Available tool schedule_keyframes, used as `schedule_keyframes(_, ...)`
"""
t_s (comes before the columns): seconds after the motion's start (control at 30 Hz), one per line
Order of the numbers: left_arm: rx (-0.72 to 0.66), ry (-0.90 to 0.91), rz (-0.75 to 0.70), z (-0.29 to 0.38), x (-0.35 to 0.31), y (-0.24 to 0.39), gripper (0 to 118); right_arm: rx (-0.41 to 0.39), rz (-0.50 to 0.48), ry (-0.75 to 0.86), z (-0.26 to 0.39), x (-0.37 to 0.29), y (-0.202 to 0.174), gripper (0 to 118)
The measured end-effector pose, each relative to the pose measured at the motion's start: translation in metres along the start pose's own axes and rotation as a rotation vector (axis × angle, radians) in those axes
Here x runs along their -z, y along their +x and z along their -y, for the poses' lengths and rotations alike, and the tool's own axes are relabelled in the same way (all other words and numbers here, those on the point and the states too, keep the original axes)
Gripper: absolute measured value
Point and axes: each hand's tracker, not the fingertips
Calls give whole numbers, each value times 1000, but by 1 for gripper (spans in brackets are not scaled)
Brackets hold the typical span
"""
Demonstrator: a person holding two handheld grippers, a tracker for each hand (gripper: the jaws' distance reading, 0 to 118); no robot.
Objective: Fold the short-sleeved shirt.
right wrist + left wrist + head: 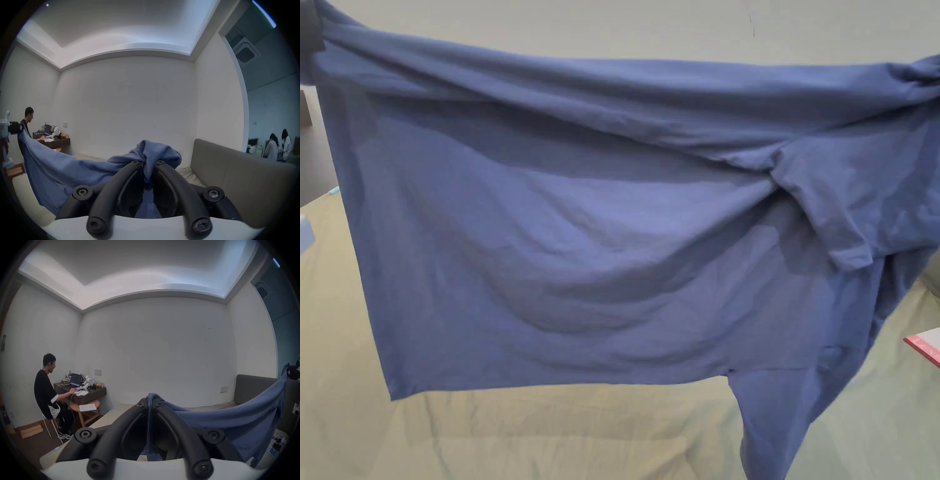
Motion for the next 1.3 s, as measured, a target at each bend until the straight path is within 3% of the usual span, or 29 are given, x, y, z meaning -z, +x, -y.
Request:
schedule_keyframes(0.3, 22, -35, -28, -17, 99, 10, 3, -59, 53, -14, 4, 117, 15, 13)
schedule_keyframes(0.53, 45, -58, -59, -13, 172, 22, 3, -63, 98, -54, 19, 194, 4, 13)
schedule_keyframes(0.7, 56, -83, -68, 9, 209, 27, 3, -116, 120, -89, 50, 228, -13, 13)
schedule_keyframes(1.0, 105, -205, -61, 116, 199, 20, 3, -132, 45, -285, 159, 219, -37, 13)
schedule_keyframes(1.3, 223, -532, -57, 293, 88, -6, 3, -103, -81, -597, 298, 116, -70, 13)
